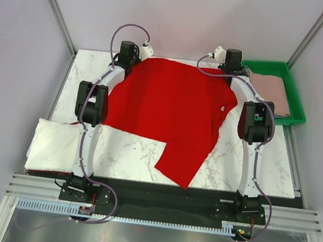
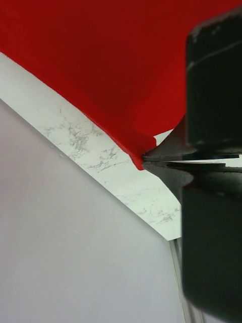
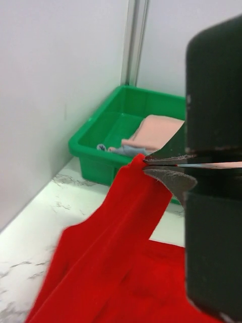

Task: Fold and stack the t-shirts
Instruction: Fold the tshirt

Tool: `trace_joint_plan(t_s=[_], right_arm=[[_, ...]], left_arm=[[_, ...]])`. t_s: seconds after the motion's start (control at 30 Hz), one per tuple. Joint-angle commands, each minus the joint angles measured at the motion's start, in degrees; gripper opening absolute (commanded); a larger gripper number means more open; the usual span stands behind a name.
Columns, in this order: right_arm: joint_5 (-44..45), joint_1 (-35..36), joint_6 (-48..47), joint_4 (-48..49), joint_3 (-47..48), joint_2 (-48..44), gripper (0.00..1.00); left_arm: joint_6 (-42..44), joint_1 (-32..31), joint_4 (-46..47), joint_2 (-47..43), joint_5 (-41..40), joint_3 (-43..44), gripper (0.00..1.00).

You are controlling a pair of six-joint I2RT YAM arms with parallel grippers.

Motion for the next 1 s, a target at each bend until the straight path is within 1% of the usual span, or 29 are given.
trace_joint_plan(t_s=[0.0,0.23,0.5,0.7,0.97], right_arm=[[-1.5,1.5,3.4,-1.7,-0.7,-7.0,0.00],[-1.8,3.5,4.9,-7.0,-2.3,-11.9,0.00],[-2.3,3.6,6.9,-11.3,-4.7,-16.2,0.00],[-3.6,3.8,9.8,-15.1,-9.4,-21.3,0.00],[-5.9,4.7,12.8,-18.3,-16.7,-26.9,0.00]], left_arm=[[-4.6,0.3,-1.5,-6.6,1.2,0.6,0.02],[-2.8,2.5,-0.1,-5.1,1.5,4.7,0.02],[-1.9,3.7,0.2,-5.5,3.0,5.7,0.02],[-1.5,3.9,0.4,-7.2,4.1,3.6,0.02],[-1.0,4.1,1.2,-10.0,4.7,-2.2,0.02]])
